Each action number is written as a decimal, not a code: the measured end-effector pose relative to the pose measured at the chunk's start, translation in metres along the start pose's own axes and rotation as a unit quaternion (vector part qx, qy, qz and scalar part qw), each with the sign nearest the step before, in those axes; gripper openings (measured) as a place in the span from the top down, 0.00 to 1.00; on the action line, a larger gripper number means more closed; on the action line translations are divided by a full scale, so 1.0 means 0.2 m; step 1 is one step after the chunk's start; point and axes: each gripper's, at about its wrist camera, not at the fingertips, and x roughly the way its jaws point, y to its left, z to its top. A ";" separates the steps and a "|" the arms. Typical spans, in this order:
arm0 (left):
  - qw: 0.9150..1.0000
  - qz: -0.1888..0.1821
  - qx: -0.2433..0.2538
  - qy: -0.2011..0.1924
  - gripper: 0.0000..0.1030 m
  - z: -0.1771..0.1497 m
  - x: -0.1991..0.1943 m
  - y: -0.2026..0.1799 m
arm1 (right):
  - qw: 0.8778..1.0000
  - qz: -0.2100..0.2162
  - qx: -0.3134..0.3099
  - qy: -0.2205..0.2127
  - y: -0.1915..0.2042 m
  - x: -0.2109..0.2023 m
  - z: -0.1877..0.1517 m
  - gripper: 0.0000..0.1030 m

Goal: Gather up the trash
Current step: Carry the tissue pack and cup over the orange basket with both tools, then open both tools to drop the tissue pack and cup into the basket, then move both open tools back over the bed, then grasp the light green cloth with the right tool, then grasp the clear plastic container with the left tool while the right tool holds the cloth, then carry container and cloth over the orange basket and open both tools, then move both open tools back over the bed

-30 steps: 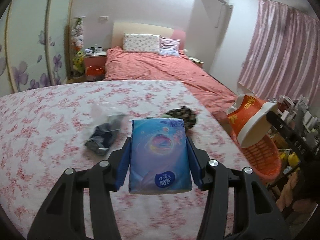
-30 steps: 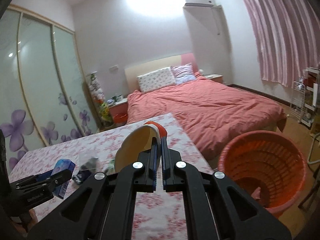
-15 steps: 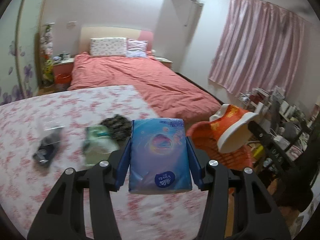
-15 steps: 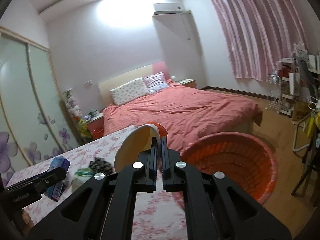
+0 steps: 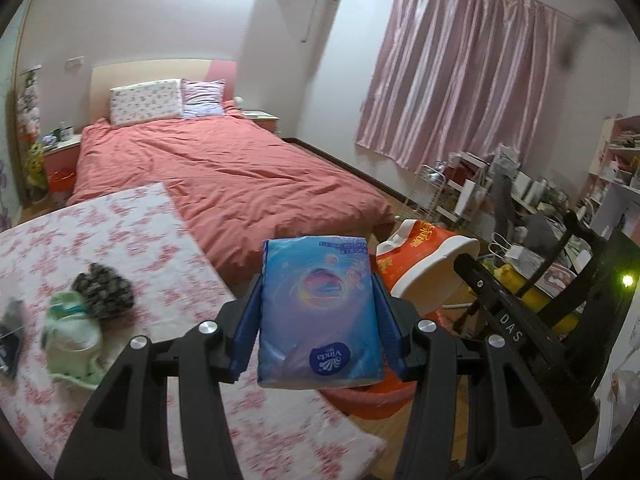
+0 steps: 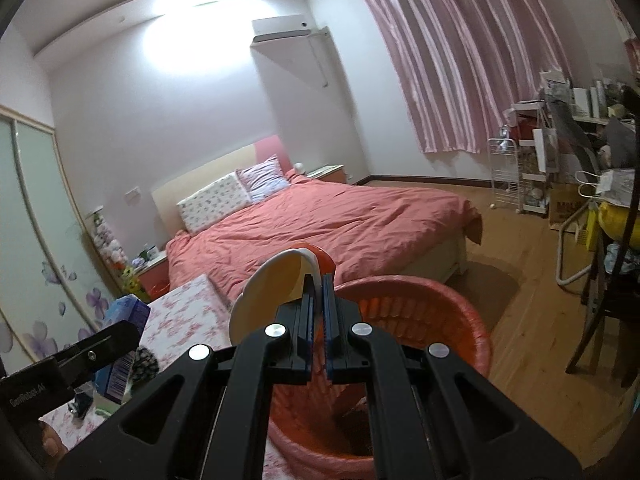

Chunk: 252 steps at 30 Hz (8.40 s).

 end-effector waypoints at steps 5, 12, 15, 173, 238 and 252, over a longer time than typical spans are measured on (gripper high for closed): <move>1.000 -0.013 0.013 0.004 0.50 0.01 0.11 -0.07 | 1.000 -0.011 0.010 -0.010 -0.06 0.01 0.03 0.96; 0.999 -0.020 0.021 0.019 0.50 0.01 0.27 -0.13 | 1.000 -0.021 0.009 -0.008 -0.13 0.05 0.04 0.96; 0.999 -0.022 0.020 0.028 0.50 0.01 0.34 -0.15 | 1.000 -0.025 0.006 -0.004 -0.13 0.07 0.04 0.96; 0.967 0.233 -0.084 -0.057 0.25 0.06 -0.47 0.81 | 0.974 0.173 -0.108 0.096 0.66 -0.02 -0.14 0.95; 0.991 0.114 -0.031 0.056 0.14 -0.18 0.26 0.28 | 0.996 0.029 -0.027 0.079 -0.07 0.13 -0.01 0.42; 0.958 0.271 -0.093 0.004 0.04 -0.28 -0.31 0.88 | 0.985 0.086 -0.111 0.101 0.38 0.06 -0.11 0.28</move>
